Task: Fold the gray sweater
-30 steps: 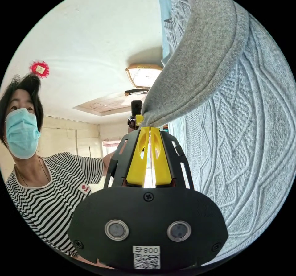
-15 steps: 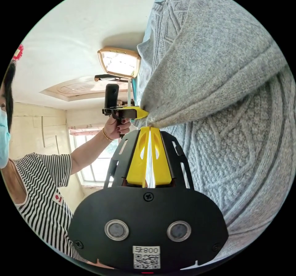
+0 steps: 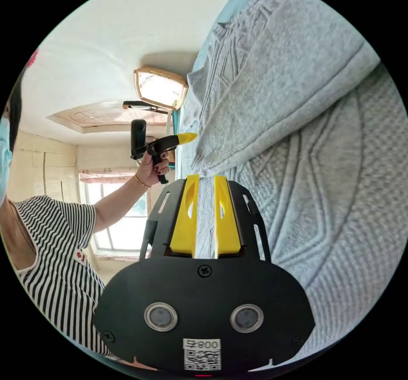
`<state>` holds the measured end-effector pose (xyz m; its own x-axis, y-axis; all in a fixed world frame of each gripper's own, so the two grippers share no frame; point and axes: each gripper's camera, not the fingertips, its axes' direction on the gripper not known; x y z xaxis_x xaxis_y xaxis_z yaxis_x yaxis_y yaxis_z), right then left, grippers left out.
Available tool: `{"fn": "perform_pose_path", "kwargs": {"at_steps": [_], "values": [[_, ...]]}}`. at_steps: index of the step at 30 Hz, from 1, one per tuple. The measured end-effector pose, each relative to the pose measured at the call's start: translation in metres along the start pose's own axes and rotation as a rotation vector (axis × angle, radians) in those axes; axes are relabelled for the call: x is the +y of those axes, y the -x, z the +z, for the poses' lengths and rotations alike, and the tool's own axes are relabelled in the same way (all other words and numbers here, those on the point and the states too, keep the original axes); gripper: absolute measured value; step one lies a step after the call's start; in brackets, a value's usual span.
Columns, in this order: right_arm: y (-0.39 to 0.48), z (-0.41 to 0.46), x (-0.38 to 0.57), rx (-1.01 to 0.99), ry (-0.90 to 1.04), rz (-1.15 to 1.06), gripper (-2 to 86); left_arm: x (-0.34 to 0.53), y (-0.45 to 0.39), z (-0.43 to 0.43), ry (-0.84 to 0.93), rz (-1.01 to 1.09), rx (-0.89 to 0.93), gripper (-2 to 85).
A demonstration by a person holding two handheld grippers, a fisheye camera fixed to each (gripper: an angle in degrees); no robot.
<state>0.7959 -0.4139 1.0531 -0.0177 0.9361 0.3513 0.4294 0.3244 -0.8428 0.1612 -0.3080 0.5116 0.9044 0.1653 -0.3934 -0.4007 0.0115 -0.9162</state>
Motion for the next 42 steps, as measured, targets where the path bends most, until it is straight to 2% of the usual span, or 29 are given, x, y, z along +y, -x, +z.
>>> {"fn": "perform_pose_path", "kwargs": {"at_steps": [4, 7, 14, 21, 28, 42], "values": [[0.004, -0.085, -0.001, 0.192, -0.223, -0.003, 7.4, -0.061, -0.045, 0.029, -0.05, 0.177, 0.099, 9.8], [-0.007, -0.124, -0.004, 0.252, -0.347, 0.036, 7.9, -0.118, -0.073, 0.059, -0.062, 0.292, 0.153, 10.3], [-0.03, -0.136, -0.012, 0.182, -0.406, 0.108, 8.0, -0.215, -0.105, 0.112, -0.016, 0.415, 0.123, 11.5], [-0.03, -0.143, -0.01, 0.155, -0.451, 0.128, 7.6, -0.24, -0.096, 0.128, 0.038, 0.42, 0.139, 10.4], [-0.039, -0.148, -0.015, 0.089, -0.486, 0.166, 3.2, -0.245, -0.095, 0.129, 0.058, 0.448, 0.223, 2.6], [-0.046, -0.183, 0.002, 0.044, -0.642, 0.154, -0.1, -0.277, -0.116, 0.146, 0.061, 0.497, 0.249, 1.6]]}}
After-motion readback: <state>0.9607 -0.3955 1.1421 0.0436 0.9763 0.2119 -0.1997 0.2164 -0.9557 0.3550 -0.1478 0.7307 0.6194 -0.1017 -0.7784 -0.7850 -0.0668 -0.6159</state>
